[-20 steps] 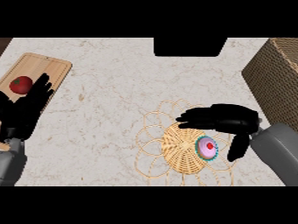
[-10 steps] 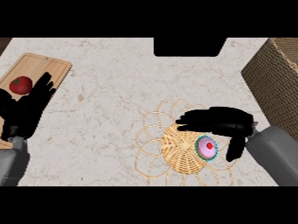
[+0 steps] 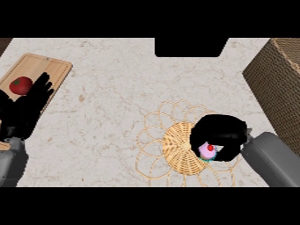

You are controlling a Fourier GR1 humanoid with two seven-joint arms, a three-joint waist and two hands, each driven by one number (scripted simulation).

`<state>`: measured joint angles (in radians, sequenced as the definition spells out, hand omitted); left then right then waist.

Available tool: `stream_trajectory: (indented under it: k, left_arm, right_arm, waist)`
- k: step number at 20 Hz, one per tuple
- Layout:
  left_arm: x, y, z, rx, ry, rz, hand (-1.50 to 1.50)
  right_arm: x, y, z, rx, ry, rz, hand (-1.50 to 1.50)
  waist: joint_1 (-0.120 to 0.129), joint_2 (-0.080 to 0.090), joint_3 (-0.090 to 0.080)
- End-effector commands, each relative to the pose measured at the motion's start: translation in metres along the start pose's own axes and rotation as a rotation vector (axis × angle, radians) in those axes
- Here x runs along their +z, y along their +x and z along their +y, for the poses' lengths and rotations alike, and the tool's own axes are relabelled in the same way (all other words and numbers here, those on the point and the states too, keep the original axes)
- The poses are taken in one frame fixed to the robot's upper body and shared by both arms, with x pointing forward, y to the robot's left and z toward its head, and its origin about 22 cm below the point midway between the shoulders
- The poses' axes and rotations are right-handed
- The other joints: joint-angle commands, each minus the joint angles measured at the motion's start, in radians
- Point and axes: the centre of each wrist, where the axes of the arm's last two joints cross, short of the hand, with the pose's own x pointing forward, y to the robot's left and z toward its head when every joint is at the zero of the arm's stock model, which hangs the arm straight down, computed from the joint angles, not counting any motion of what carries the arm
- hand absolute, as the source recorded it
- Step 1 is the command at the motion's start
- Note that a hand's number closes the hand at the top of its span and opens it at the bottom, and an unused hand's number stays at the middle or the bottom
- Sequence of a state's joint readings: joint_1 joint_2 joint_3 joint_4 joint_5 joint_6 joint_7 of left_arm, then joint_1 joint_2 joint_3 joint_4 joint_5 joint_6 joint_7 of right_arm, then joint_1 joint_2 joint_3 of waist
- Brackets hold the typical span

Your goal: Pick the cupcake from the placemat and place it in the basket

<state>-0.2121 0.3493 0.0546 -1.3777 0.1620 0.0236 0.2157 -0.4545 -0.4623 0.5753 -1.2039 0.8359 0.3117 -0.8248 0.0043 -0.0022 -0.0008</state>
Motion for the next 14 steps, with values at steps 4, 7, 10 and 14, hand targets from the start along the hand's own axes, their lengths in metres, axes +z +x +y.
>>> stream_trajectory:
  k: [4,7,10,14]
  left_arm:
    - [0.016,-0.010,-0.002,0.009,-0.004,0.003,0.00]
    - [-0.001,-0.011,0.004,-0.007,0.007,-0.009,0.00]
    - [0.004,-0.007,0.010,0.000,0.041,0.004,0.00]
    - [0.006,-0.009,0.016,-0.002,0.060,0.012,0.00]
  right_arm:
    - [-0.004,0.004,0.027,0.003,0.051,-0.053,1.50]
    - [-0.033,-0.006,0.013,-0.099,-0.078,0.216,1.50]
    - [0.016,-0.031,0.018,-0.262,-0.326,0.630,1.50]
    - [0.029,-0.041,0.023,-0.406,-0.537,0.937,1.50]
  waist:
    - [0.001,0.001,0.001]
    - [0.005,0.010,0.000]
    - [-0.049,0.007,-0.001]
    - [-0.080,0.012,-0.003]
